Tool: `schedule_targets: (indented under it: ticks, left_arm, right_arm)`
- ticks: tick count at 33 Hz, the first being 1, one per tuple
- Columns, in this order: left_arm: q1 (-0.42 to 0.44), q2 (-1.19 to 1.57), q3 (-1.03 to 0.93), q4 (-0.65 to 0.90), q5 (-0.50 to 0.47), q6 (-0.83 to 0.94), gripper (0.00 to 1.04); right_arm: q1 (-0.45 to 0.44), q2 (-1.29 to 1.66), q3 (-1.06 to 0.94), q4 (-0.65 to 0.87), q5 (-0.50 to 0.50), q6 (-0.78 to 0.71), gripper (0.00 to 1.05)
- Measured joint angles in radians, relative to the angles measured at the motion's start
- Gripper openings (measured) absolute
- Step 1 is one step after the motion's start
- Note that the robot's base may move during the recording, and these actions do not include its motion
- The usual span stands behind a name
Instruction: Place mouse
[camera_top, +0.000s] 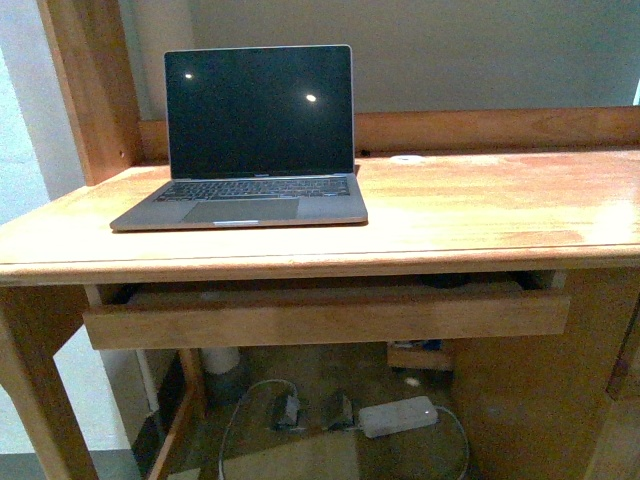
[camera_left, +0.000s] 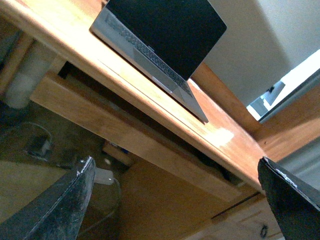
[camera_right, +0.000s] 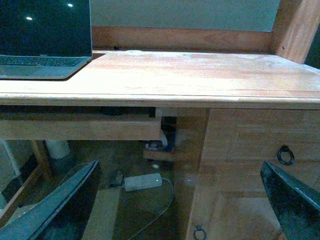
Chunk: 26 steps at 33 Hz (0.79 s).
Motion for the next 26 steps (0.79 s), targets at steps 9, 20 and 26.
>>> schedule_targets:
  ticks: [9,20,26]
  left_arm:
    - [0.064,0.675,0.114,0.1,-0.073,-0.27,0.98]
    - [0.073,0.766,0.188,0.108,-0.111,-0.303,0.98]
    - [0.074,0.807,0.237,0.108,-0.103,-0.303,0.98]
  right_arm:
    - [0.0,0.0,0.0,0.0,0.0,0.0,0.98]
    - [0.0,0.0,0.0,0.0,0.0,0.0,0.98]
    - [0.0,0.0,0.0,0.0,0.0,0.0,0.98]
